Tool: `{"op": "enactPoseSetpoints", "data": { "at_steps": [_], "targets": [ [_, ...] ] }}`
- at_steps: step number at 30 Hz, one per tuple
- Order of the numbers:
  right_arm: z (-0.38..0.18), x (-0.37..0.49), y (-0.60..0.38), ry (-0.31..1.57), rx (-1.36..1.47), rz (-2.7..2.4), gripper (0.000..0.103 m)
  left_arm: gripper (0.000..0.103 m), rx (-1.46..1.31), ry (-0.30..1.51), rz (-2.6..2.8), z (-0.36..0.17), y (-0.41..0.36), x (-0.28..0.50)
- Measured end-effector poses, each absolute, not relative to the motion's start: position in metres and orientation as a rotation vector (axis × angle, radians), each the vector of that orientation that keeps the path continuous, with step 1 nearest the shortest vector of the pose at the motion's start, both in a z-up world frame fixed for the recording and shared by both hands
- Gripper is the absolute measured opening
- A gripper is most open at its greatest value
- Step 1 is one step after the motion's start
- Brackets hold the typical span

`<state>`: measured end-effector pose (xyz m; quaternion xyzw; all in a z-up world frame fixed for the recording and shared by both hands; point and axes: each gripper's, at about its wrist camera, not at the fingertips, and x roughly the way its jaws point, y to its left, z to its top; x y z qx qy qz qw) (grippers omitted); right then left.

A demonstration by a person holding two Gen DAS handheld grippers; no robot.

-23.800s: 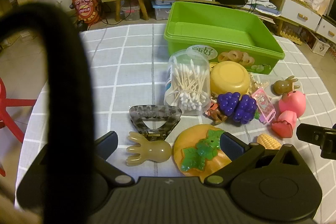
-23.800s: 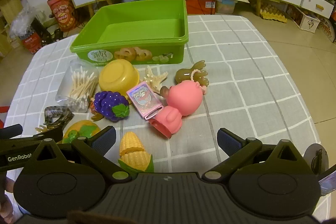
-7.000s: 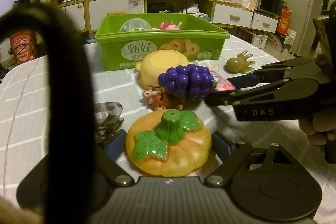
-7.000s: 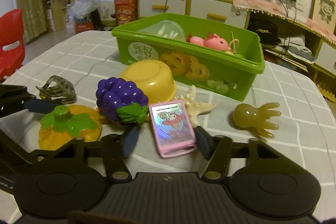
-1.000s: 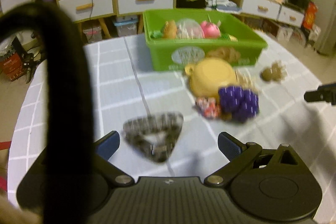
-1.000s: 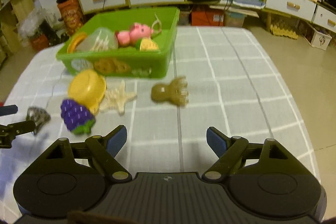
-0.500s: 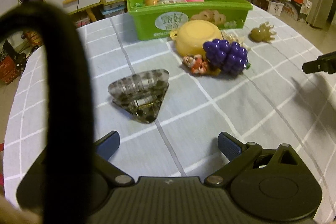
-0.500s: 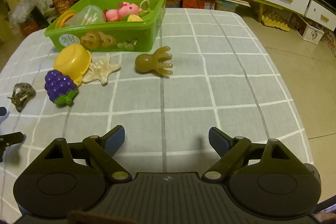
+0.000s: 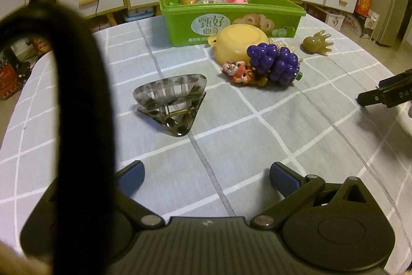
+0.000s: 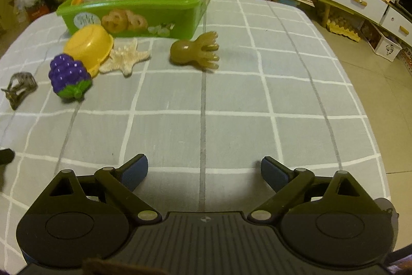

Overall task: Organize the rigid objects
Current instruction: 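Grasp clear triangular hair clip with left tool while right tool grasps octopus toy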

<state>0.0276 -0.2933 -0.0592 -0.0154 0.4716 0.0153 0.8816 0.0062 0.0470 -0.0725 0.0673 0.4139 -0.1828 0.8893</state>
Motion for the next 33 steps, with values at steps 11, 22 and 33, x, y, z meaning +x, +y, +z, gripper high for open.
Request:
{"op": "enactPoseSetpoints", "data": {
  "at_steps": [11,22,33],
  "targets": [
    [-0.067,0.044,-0.290,0.899,0.006,0.030,0.101,0.081,0.119,0.773,-0.381,-0.079,0.046,0.016],
    [-0.076,0.073,-0.290,0.775,0.017,0.009,0.101,0.080,0.099,0.714,-0.365,-0.085,0.041,0.036],
    [-0.079,0.106,-0.285,0.736,0.028,-0.028,0.101,0.079,0.087,0.698,-0.331,-0.088,0.040,0.051]
  ]
}}
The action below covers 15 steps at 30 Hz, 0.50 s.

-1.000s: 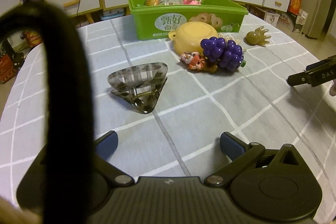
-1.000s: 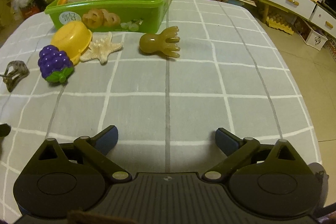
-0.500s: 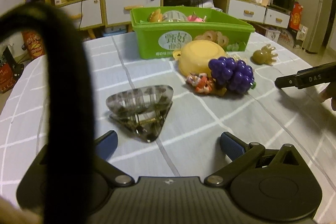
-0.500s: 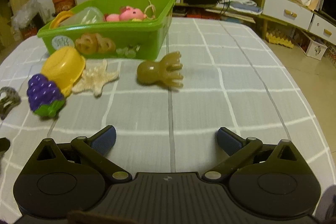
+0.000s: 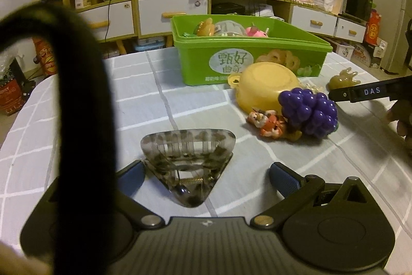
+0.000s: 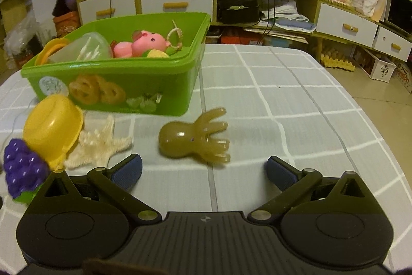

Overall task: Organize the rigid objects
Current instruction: 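Grasp clear triangular hair clip with left tool while right tool grasps octopus toy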

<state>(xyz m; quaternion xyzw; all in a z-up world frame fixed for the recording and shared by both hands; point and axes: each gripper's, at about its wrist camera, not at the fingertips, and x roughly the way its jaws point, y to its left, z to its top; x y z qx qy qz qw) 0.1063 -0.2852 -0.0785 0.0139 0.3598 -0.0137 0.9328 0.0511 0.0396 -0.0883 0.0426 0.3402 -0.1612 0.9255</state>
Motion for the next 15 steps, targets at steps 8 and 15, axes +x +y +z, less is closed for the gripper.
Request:
{"op": "enactPoseSetpoints", "data": {
  "at_steps": [8,15],
  "targets": [
    [-0.079,0.120,-0.282,0.718,0.023,-0.042,0.100,0.065,0.074,0.690,-0.302,-0.085,0.040,0.060],
    [-0.075,0.123,-0.275,0.705,0.001,-0.018,0.087,0.058,0.072,0.681,-0.305,-0.085,0.041,0.062]
  ]
}}
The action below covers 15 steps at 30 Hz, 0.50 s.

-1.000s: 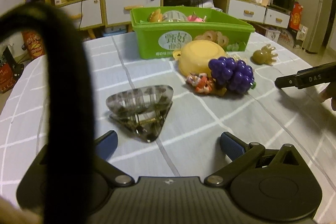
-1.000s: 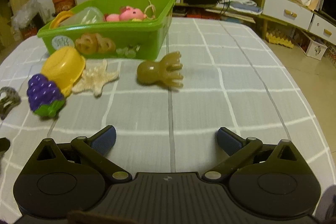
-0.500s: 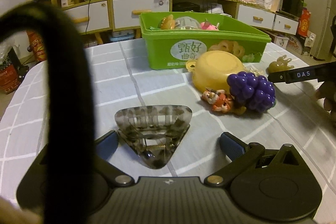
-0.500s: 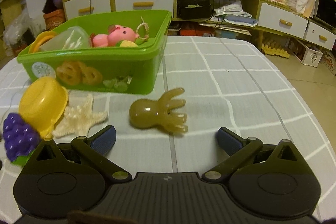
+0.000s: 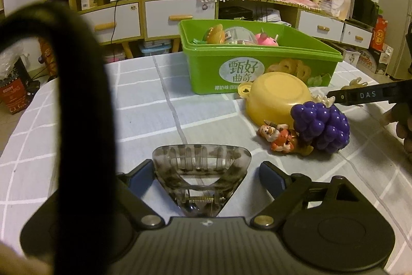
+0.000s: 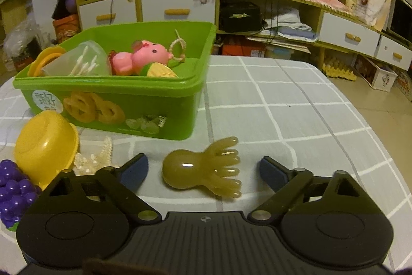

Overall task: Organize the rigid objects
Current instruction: 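Grasp clear triangular hair clip with left tool while right tool grasps octopus toy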

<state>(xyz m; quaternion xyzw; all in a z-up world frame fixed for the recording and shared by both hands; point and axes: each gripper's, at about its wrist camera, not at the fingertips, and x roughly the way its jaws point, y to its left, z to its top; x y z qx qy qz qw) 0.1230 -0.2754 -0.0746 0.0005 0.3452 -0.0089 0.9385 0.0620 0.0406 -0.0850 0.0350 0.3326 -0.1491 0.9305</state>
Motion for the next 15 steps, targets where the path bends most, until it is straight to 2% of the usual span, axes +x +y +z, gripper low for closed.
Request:
{"op": "enactPoseSetpoints", "data": {
  "at_steps": [3,9,15],
  "targets": [
    [-0.0723,0.1225,-0.2731,0.698,-0.010,-0.008,0.077,0.049,0.066,0.680,-0.303,-0.0833,0.0421,0.0624],
    [-0.0701,0.1223,-0.2730,0.689,-0.014,-0.015,0.063,0.049,0.065,0.684,-0.306,-0.0830,0.0417,0.0633],
    [-0.0659,0.1206,-0.2736,0.689,-0.029,-0.013,0.062,0.049,0.057,0.694,-0.311,-0.0816,0.0428,0.0640]
  ]
}}
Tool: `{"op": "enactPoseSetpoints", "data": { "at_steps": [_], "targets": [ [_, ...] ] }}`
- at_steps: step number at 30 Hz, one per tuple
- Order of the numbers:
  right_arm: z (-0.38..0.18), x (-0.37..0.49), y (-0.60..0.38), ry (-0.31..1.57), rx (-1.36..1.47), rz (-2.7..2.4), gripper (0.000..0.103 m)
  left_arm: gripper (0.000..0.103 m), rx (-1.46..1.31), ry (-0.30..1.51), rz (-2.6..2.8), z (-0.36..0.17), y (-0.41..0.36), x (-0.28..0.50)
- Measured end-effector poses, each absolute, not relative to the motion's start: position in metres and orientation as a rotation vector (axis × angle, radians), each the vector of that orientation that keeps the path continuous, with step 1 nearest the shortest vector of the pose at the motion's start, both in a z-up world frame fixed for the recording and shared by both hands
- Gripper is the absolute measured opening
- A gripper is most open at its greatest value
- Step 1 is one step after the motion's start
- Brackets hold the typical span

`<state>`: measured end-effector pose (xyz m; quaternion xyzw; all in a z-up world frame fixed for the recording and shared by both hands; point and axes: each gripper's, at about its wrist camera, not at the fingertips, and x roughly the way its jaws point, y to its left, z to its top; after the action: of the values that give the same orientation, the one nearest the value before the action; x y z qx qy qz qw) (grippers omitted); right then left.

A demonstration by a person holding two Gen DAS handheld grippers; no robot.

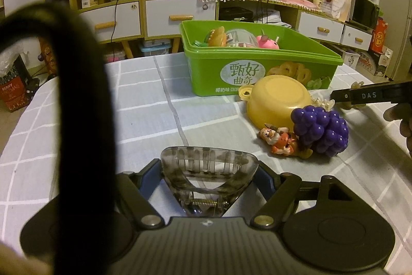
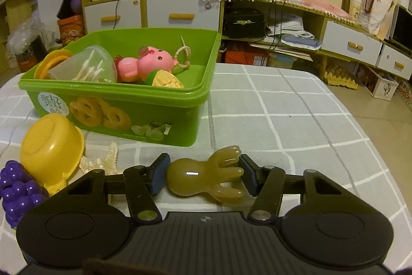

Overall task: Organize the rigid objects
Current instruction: 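Grasp clear triangular hair clip with left tool while right tool grasps octopus toy, then carry hair clip and octopus toy over green bin with both tools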

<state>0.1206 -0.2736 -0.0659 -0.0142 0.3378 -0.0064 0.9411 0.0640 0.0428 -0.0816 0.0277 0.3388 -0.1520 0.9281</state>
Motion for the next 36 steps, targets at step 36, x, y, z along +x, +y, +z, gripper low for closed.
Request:
{"op": "enactPoseSetpoints", "data": {
  "at_steps": [36],
  "targets": [
    [-0.012,0.097,-0.262,0.657,0.068,0.095,0.061,0.049,-0.032,0.623,-0.318,-0.036,0.036,0.074]
  ]
}}
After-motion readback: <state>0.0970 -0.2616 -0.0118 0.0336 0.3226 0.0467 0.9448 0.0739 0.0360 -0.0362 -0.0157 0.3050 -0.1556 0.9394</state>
